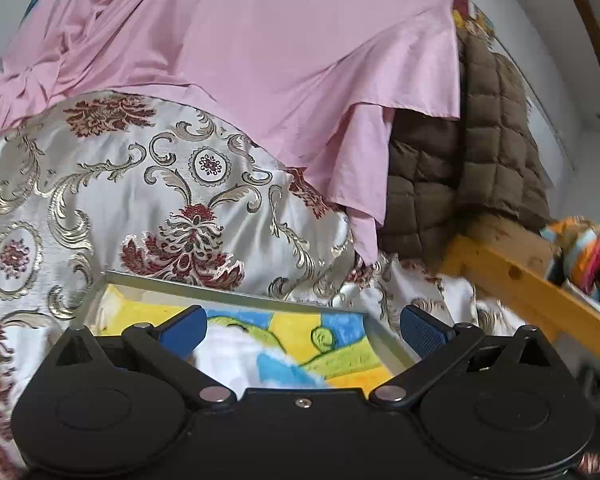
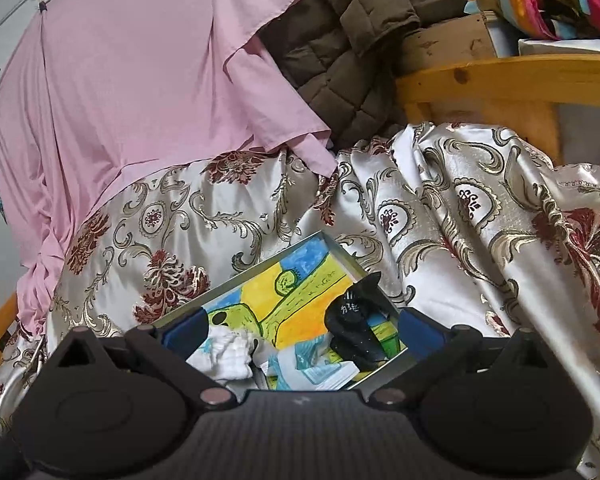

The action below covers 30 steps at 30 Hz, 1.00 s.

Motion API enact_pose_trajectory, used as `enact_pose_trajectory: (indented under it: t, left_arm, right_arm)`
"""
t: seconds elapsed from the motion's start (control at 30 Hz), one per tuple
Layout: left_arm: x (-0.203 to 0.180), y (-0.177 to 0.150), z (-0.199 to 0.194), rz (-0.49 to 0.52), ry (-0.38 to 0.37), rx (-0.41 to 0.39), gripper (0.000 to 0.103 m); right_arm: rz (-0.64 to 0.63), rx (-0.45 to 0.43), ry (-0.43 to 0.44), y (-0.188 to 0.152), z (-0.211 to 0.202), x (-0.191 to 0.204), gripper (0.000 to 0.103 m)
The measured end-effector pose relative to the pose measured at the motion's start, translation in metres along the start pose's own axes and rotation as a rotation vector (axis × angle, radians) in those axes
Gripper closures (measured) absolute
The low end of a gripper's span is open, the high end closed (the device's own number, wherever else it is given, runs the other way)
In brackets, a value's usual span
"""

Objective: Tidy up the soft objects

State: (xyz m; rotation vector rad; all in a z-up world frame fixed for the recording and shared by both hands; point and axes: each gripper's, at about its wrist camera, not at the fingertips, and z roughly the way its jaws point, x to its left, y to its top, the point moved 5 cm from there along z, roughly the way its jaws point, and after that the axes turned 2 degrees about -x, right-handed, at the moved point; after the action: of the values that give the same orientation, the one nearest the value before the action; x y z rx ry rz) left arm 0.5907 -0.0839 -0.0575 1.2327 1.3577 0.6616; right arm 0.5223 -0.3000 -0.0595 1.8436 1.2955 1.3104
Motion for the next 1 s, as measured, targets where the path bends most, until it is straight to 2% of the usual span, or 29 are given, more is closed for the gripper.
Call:
enact_pose_trajectory:
  t: [0.23, 0.5, 0.73, 1.0]
  left_arm:
    - [0.009, -0.018, 0.030, -0.048, 0.020, 0.086, 0.001]
    - [0.029, -0.013, 0.016, -0.176, -0.001, 0.034, 0.001]
    - [0.032, -0.022, 0.009, -0.179, -0.005, 0.047, 0.001]
    - [0.026, -0.015, -0.013, -0.146, -0.003, 0.040, 0.001]
  right_arm:
    - [-0.004, 0.018, -0.021, -0.006, 0.008, -0.005, 0.000]
    - [0.001, 0.046, -0.032, -0.012, 0.009, -0.007, 0.000]
    - [-0.010, 0.045, -0.034, -0.011, 0.003, -0.004, 0.000]
    - [-0.037, 0.076, -0.040, -0.017, 0.000, 0.001, 0.000]
